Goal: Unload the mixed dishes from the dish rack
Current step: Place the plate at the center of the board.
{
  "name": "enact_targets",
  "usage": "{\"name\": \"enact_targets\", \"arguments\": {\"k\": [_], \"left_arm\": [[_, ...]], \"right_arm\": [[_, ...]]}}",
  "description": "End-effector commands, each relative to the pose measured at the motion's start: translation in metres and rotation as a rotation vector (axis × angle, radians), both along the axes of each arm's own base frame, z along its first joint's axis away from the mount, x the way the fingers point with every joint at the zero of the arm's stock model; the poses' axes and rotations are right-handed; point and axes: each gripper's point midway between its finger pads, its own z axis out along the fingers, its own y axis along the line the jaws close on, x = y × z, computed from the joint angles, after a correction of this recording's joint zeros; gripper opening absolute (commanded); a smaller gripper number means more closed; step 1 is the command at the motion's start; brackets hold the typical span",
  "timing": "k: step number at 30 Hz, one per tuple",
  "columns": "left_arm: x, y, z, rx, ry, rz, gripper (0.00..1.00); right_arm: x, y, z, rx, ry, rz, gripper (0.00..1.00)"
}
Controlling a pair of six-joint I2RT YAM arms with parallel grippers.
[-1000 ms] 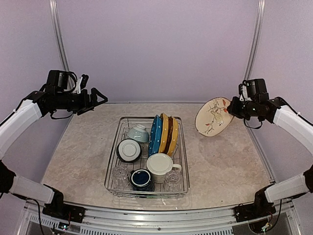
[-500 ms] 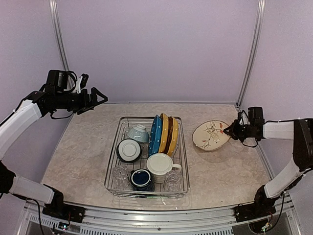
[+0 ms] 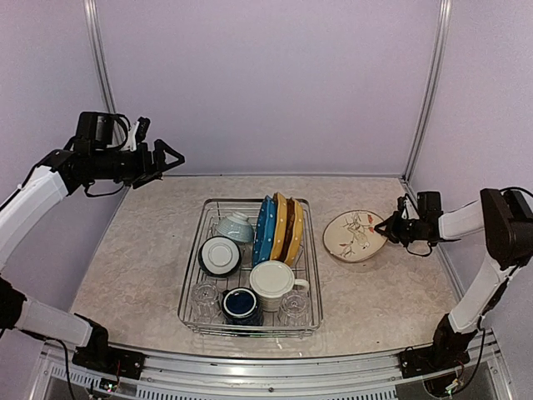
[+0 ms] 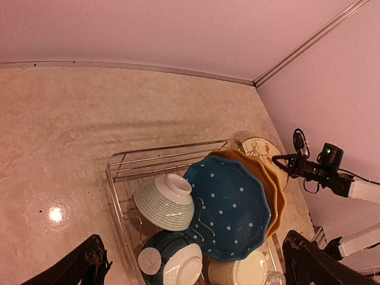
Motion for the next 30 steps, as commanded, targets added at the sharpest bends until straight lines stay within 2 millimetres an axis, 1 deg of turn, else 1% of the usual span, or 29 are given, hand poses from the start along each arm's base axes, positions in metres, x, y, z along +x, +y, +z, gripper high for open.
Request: {"name": "enact_targets", "arguments": {"k": [1, 3, 4, 6, 8, 11, 13, 15, 17, 18, 20, 22, 23, 25, 26, 28, 30], "left_arm": [[-0.006, -0.023, 0.092, -0.119, -0.158, -0.058, 0.99], [-0.005, -0.028, 0.118, -0.110, -0.235, -0.064, 0.99], [-0.002, -0.028, 0.128, -0.096, -0.275, -0.058, 0.99], [0.010, -0.024, 0.135, -0.052, -0.332, -0.016, 0.99], [0.024, -0.017, 0.135, -0.020, -0.347, 0.042, 0.99], [0.031, -0.017, 0.127, -0.010, -0.350, 0.057, 0.99], [0.029, -0.017, 0.120, -0.010, -0.355, 0.049, 0.99], [0.024, -0.015, 0.113, -0.001, -0.360, 0.050, 0.99], [0.022, -0.011, 0.107, 0.023, -0.369, 0.062, 0.99], [0.020, -0.010, 0.105, 0.036, -0.374, 0.062, 0.99], [0.017, -0.008, 0.099, 0.057, -0.380, 0.071, 0.99], [0.012, -0.010, 0.095, 0.060, -0.379, 0.062, 0.99], [0.010, -0.011, 0.095, 0.057, -0.379, 0.056, 0.99], [0.005, -0.014, 0.099, 0.047, -0.384, 0.040, 0.99], [0.003, -0.015, 0.100, 0.039, -0.385, 0.033, 0.99], [0.000, -0.015, 0.103, 0.024, -0.389, 0.027, 0.99], [-0.002, -0.015, 0.104, 0.022, -0.396, 0.027, 0.99]], "right_arm": [[-0.001, -0.005, -0.016, -0.053, 0.005, 0.024, 0.04], [-0.004, -0.008, -0.027, -0.082, 0.037, 0.023, 0.09], [-0.006, -0.011, -0.032, -0.103, 0.057, 0.019, 0.12], [-0.007, -0.017, -0.039, -0.145, 0.083, 0.010, 0.19], [-0.009, -0.022, -0.044, -0.179, 0.104, -0.002, 0.25], [-0.009, -0.028, -0.046, -0.223, 0.120, -0.008, 0.32], [-0.011, -0.034, -0.047, -0.260, 0.142, -0.016, 0.38], [-0.014, -0.040, -0.045, -0.309, 0.167, -0.024, 0.47], [-0.019, -0.044, -0.039, -0.371, 0.178, -0.039, 0.63], [-0.022, -0.046, -0.037, -0.406, 0.185, -0.045, 0.67], [-0.027, -0.060, -0.032, -0.494, 0.220, -0.075, 0.71], [-0.030, -0.064, -0.019, -0.577, 0.224, -0.082, 0.72], [-0.030, -0.069, -0.008, -0.624, 0.215, -0.101, 0.72], [-0.033, -0.067, 0.011, -0.651, 0.177, -0.094, 0.72], [-0.034, -0.063, 0.021, -0.666, 0.161, -0.090, 0.72], [-0.037, -0.049, 0.042, -0.695, 0.135, -0.076, 0.72], [-0.040, -0.025, 0.064, -0.712, 0.095, -0.061, 0.72]]}}
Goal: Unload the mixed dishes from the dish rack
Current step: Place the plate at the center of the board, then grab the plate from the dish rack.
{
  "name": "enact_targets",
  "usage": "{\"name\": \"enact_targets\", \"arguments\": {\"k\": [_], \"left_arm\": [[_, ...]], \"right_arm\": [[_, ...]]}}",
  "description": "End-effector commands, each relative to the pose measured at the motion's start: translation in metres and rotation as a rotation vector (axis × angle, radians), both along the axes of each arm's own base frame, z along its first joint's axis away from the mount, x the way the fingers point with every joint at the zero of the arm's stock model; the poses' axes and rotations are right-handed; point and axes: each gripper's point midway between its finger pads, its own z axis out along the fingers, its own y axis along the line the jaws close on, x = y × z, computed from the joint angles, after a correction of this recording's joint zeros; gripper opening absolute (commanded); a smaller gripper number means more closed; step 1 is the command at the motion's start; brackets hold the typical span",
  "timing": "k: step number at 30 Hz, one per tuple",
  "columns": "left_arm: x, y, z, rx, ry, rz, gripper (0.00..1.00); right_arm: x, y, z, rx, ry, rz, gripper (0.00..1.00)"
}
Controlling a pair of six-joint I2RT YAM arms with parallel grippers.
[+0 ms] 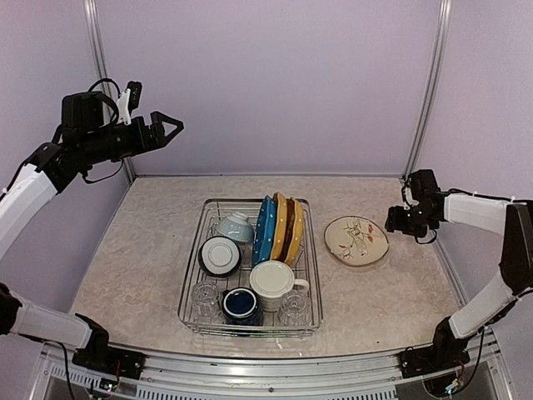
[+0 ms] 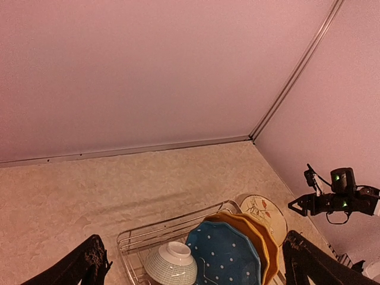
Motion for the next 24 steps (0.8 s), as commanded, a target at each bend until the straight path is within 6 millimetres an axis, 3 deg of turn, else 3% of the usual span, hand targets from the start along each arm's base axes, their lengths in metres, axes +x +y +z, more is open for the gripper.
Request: {"name": "enact_targets", "arguments": {"k": [1, 6, 12, 17, 24], "left_arm": [[-0.007, -0.001, 0.010, -0.006, -0.048, -0.013, 0.99], [-0.006, 0.001, 0.008, -0.007, -0.042, -0.003, 0.99], [-0.010, -0.006, 0.009, -0.034, -0.034, -0.042, 0.99], [-0.006, -0.006, 0.005, -0.022, -0.011, -0.033, 0.99], [-0.006, -0.010, 0.002, -0.032, 0.003, -0.052, 0.99]], "right_arm": [[-0.012, 0.033, 0.051, -0.110, -0.043, 0.040, 0.73], [-0.016, 0.076, 0.089, -0.088, -0.102, 0.037, 0.73], [-0.029, 0.141, 0.136, 0.161, -0.227, 0.061, 0.71], [-0.042, 0.180, 0.148, 0.184, -0.234, 0.088, 0.69], [-0.048, 0.222, 0.142, 0.041, -0.202, 0.107, 0.68]]}}
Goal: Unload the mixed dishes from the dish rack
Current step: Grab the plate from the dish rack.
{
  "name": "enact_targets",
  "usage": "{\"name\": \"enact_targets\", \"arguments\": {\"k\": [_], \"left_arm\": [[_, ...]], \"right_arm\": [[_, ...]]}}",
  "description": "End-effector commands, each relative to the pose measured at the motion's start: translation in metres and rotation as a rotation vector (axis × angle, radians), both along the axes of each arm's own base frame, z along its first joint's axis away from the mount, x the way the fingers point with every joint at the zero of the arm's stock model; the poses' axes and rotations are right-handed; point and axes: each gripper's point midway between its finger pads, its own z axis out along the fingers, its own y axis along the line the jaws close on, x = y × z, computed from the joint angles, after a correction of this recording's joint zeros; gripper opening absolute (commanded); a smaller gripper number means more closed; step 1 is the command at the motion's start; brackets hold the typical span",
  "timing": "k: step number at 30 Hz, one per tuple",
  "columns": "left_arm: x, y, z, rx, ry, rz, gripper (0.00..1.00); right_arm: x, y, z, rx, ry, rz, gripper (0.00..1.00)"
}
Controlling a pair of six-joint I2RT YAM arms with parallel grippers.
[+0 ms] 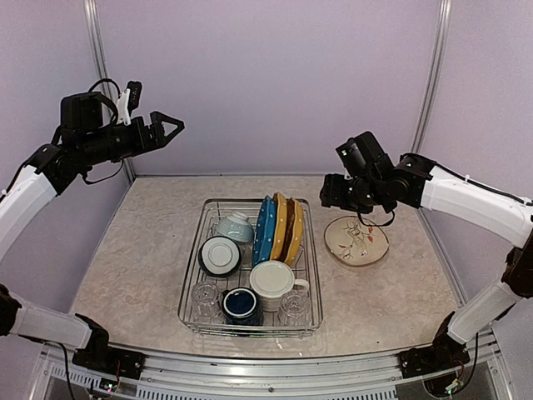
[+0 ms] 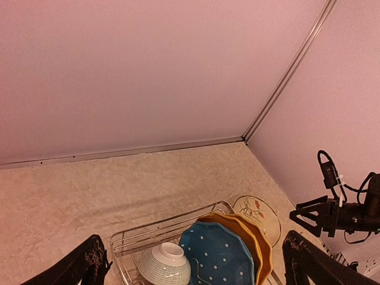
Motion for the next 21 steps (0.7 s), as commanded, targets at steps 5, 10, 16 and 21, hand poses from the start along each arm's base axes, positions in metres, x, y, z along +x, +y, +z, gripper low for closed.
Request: {"name": "enact_targets", "arguments": {"k": [5, 10, 16, 21], "left_arm": [[0.005, -0.008, -0.011, -0.001, 0.044, -0.024, 0.99], [0.005, -0.012, -0.013, -0.013, 0.054, -0.040, 0.99], [0.004, -0.012, -0.012, -0.015, 0.052, -0.043, 0.99], [0.004, -0.014, -0.013, -0.021, 0.061, -0.050, 0.99]], "right_arm": [[-0.004, 0.038, -0.019, -0.146, 0.033, -0.034, 0.67], [-0.005, 0.064, -0.024, -0.184, 0.032, -0.027, 0.61], [-0.003, 0.075, -0.040, -0.258, 0.048, -0.027, 0.57], [0.001, 0.082, -0.048, -0.301, 0.060, -0.045, 0.57]]}}
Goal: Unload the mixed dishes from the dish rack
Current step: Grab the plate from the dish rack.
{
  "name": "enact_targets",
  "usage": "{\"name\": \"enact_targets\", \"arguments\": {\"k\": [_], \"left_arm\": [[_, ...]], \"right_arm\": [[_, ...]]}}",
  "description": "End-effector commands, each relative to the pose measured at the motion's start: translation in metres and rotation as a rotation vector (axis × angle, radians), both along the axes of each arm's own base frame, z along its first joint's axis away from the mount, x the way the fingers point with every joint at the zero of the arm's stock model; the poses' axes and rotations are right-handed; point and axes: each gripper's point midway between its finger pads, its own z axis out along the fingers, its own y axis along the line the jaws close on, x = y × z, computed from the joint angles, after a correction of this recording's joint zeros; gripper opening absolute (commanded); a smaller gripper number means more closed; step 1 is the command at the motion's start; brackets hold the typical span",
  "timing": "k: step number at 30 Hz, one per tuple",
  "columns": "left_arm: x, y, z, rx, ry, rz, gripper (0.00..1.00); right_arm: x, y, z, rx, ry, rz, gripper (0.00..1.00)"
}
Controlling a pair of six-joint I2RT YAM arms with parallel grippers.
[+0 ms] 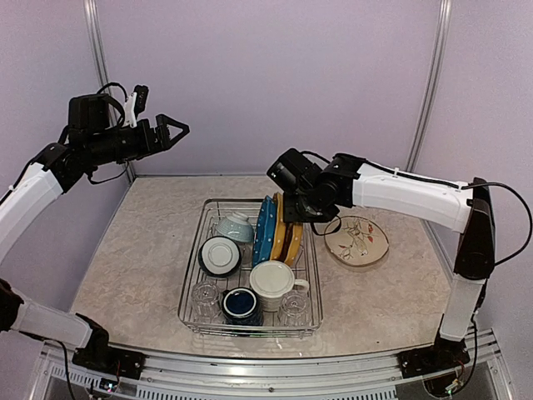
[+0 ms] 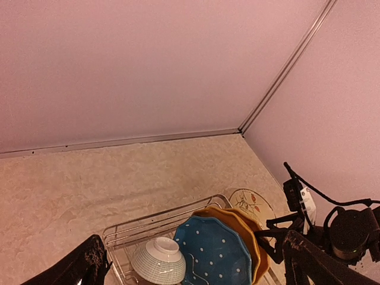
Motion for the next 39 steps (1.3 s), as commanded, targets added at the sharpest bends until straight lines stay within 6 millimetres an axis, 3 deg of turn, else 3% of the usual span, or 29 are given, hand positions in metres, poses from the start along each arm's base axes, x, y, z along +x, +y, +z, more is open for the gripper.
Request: {"name": "enact_targets", "arguments": {"k": [1, 7, 11, 16, 22, 27, 39], "left_arm": [[-0.003, -0.006, 0.001, -0.014, 0.010, -0.027, 0.99], [-0.003, -0.007, -0.001, -0.018, 0.018, -0.034, 0.99], [-0.003, -0.008, 0.000, -0.016, 0.019, -0.039, 0.99], [-0.006, -0.005, 0.004, -0.009, 0.001, -0.029, 0.99], [-0.006, -0.004, 0.005, -0.007, 0.000, -0.032, 0.99], [-0.008, -0.004, 0.007, -0.006, -0.008, -0.032, 0.99], [0.000, -0.006, -0.004, 0.005, 0.022, -0.027, 0.99]], "right_arm": [[0.000, -0.002, -0.008, -0.073, 0.003, -0.038, 0.56], [0.003, 0.006, -0.033, -0.096, 0.037, -0.051, 0.40], [0.005, 0.004, -0.042, -0.144, 0.040, -0.093, 0.39], [0.004, 0.006, -0.040, -0.174, 0.032, -0.120, 0.34], [0.000, 0.012, -0.033, -0.167, 0.026, -0.134, 0.12], [-0.002, 0.008, -0.015, -0.187, -0.014, -0.147, 0.01], [-0.010, -0.019, 0.056, -0.180, -0.125, -0.161, 0.00]]}}
